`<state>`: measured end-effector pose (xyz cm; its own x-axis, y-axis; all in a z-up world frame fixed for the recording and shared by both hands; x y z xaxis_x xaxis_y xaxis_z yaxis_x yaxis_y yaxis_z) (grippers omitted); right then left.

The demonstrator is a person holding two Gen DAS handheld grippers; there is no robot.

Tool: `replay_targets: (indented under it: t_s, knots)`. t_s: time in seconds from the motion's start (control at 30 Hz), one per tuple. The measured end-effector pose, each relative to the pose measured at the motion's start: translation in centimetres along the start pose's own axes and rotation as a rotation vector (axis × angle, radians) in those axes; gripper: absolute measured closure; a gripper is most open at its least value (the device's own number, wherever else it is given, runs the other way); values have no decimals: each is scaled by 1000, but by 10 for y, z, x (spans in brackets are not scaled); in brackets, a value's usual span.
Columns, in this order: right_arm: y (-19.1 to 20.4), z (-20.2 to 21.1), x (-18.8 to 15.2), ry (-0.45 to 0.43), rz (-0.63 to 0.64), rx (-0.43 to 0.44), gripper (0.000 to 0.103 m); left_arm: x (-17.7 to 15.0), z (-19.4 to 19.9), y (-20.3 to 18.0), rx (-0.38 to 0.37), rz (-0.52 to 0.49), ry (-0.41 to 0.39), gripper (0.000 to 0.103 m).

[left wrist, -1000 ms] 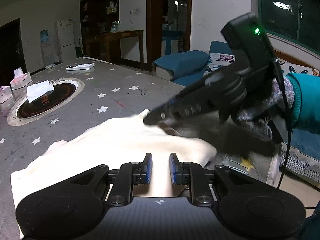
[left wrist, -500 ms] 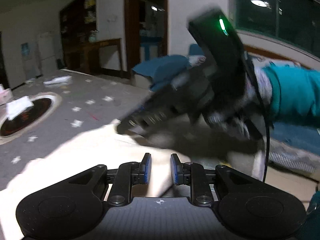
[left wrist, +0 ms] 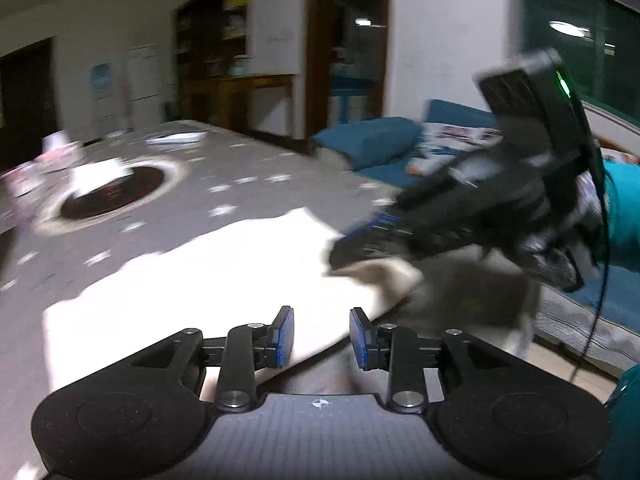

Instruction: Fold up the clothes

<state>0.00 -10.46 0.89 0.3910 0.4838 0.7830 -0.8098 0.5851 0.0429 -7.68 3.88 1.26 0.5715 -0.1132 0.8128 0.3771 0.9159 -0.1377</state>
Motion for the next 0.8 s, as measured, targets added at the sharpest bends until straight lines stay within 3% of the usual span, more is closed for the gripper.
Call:
replay_targets:
  t_s: [0.23,0.33,0.4,0.57,0.63,0.8]
  knots:
    - [1,-6,-12,-7,-3,-21,96,-9,32,76,232,245,-38,70]
    - [3,-5,-16,-20,18,-28,95,-22,36,94,232,323,-21,71]
    - [3,-5,-17,-30,23,-29,95,-25,37,92,229,314,-27,71]
    - [2,-6,-20,-55,30,-29,94,-12,53,97,195,401,-49,70]
    - [1,-5,-22,-66,20,-27,94,-4,59,106,219,420,-74,70]
    - [0,-5,-25,-99,-5,-27,93,0,41,142,249,530,-2,75]
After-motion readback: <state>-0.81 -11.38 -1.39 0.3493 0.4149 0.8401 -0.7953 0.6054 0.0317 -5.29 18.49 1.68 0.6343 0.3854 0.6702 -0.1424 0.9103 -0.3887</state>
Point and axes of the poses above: each gripper's, at about its wrist camera, not at the fingertips, and z roughly against the way its jaws point, y to its left, x to its top, the point moved 5 cm from there along -z, roughly the way its jaws point, and after that the axes turned 8 degrees about z, right-handed, at the moved point
